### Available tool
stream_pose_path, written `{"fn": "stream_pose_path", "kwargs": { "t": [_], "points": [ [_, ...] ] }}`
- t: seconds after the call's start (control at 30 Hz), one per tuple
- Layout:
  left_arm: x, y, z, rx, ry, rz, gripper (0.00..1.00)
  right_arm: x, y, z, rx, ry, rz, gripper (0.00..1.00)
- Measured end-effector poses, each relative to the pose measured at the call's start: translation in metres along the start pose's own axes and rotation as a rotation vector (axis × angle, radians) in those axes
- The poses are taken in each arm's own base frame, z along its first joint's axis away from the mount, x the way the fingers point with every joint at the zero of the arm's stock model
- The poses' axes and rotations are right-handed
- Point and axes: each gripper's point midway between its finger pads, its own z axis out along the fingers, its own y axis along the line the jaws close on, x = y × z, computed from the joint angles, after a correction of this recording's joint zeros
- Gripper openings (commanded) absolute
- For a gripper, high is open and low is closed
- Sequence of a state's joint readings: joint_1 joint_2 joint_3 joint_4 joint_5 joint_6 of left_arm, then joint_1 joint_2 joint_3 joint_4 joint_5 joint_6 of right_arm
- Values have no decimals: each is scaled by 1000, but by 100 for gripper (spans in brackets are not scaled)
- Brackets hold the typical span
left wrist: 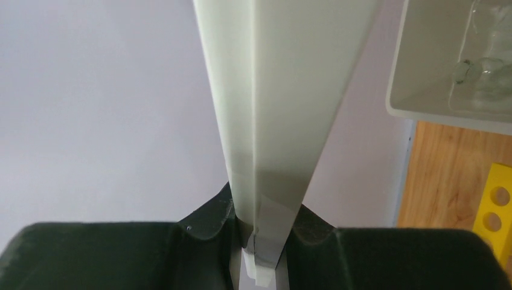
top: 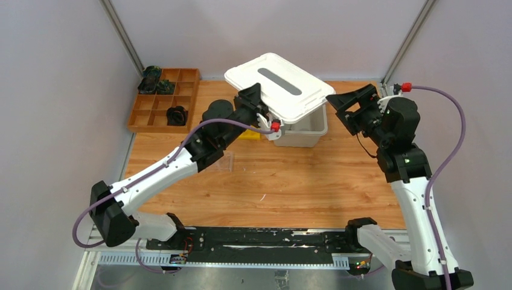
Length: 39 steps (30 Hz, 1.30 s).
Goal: Organize the chemistry lab equipment
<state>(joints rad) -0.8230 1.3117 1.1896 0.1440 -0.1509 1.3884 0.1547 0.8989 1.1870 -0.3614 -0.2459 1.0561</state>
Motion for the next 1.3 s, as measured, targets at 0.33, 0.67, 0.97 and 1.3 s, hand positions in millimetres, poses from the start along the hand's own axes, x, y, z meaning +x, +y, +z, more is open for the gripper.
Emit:
{"fn": "stream_pose_path", "kwargs": {
  "t": [0.33, 0.67, 0.97, 1.3],
  "points": [
    [-20, -48, 1, 64, -154, 178, 2, -41, -6, -31, 125, -147, -260, 85],
    [-30, -118, 56, 117, -225, 265, 1, -44, -87, 24, 344, -7, -351, 85],
    [-31, -150, 69, 156, -243, 297, 31, -22, -134, 82, 366, 176, -386, 83],
    [-21, -163, 70, 184, -195, 291, 64, -8, -182, 121, 418, 274, -404, 79]
  ]
}}
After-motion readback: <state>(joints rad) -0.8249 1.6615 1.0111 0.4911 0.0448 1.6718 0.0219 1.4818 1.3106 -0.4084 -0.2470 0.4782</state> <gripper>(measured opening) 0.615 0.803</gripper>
